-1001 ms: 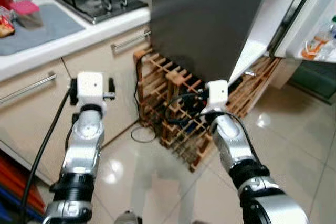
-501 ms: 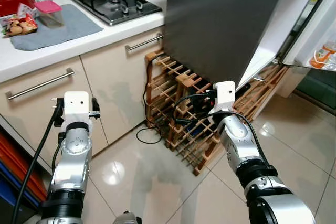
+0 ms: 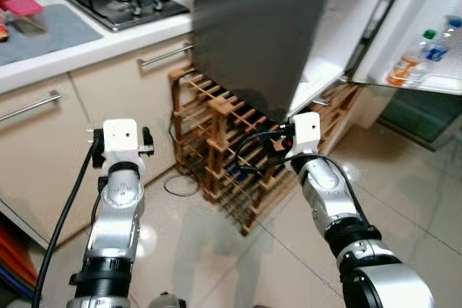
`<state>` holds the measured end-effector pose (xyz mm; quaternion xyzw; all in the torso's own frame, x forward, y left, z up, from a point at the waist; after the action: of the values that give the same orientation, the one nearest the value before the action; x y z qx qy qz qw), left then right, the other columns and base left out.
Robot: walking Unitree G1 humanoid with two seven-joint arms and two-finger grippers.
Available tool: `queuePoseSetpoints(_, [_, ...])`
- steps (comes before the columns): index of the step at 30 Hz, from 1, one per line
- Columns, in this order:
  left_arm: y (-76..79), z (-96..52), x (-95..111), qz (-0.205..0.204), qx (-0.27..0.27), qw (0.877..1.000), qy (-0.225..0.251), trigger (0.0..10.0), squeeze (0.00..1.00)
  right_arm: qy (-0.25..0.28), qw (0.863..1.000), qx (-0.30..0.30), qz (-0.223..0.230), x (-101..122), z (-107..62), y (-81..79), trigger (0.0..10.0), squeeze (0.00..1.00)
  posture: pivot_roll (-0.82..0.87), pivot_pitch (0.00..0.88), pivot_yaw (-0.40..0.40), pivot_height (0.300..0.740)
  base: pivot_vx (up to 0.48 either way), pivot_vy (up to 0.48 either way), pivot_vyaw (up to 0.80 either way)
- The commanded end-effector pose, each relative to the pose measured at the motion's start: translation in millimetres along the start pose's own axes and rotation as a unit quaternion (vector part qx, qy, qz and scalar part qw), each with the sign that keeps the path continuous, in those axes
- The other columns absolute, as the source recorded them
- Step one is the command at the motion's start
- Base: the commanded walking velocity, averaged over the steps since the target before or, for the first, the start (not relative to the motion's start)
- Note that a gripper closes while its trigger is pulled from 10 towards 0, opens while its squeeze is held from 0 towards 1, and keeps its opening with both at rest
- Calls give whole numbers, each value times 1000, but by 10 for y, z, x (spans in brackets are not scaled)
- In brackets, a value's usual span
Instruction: Restocking fridge
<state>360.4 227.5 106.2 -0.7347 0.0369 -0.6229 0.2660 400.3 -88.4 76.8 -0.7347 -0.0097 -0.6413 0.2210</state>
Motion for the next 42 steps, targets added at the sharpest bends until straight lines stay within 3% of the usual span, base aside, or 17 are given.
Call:
queuePoseSetpoints(1, [-38,54,74,-2,-3,1000,14,10000,0,4,1000,3,2,24,8,-12,10000,169,25,0,-76,740,0,0,575])
queuePoseSetpoints(6, [-33,108,209,12,-13,999,41,10000,0,6,1000,7,4,16,-8,-22,10000,204,15,0,-71,740,0,0,521])
queuePoseSetpoints(18, [110,123,246,36,-38,998,47,10000,0,19,1000,7,11,86,-10,12,10000,216,6,0,-79,740,0,0,472])
queuePoseSetpoints(21, [122,118,219,51,-39,997,44,10000,0,21,1000,6,17,109,4,21,10000,224,14,0,-77,740,0,0,469])
queuePoseSetpoints(24, [121,76,145,99,-39,994,36,10000,0,21,999,2,28,117,24,29,10000,224,28,0,-74,740,0,0,463])
queuePoseSetpoints(26, [170,47,172,93,-44,994,38,10000,0,21,999,1,35,126,37,28,10000,231,35,0,-76,740,0,0,463])
queuePoseSetpoints(27, [238,33,235,31,-58,997,39,10000,0,22,999,3,34,134,46,16,10000,243,36,0,-76,740,251,0,444])
queuePoseSetpoints(28, [260,27,267,-2,-64,997,41,10000,0,22,999,4,34,136,49,12,10000,243,36,0,-76,740,251,0,444])
queuePoseSetpoints(30, [238,37,299,-32,-59,997,42,10000,0,23,999,5,34,142,55,2,10000,239,40,0,-79,740,394,0,450])
queuePoseSetpoints(38, [28,113,406,-84,-13,995,47,10000,0,32,999,25,28,183,96,-124,10000,251,31,0,-60,740,479,0,434])
queuePoseSetpoints(42, [5,134,376,-97,-3,995,36,10000,0,43,998,31,26,229,100,-151,10000,255,19,0,-61,740,466,0,414])
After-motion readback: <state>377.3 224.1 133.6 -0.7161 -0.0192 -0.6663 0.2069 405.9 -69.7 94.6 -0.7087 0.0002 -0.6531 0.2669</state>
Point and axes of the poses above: a point about 5 cm out from each wrist's last joint towards the gripper, its own z axis pointing out of the wrist towards the gripper, its own x axis along the axis of the wrist's last joint, y = z × x, the point moved 6 cm from there along z, pointing out of the wrist towards the gripper, and after that the axes turned 14 degrees about z, right-handed, at the moved point
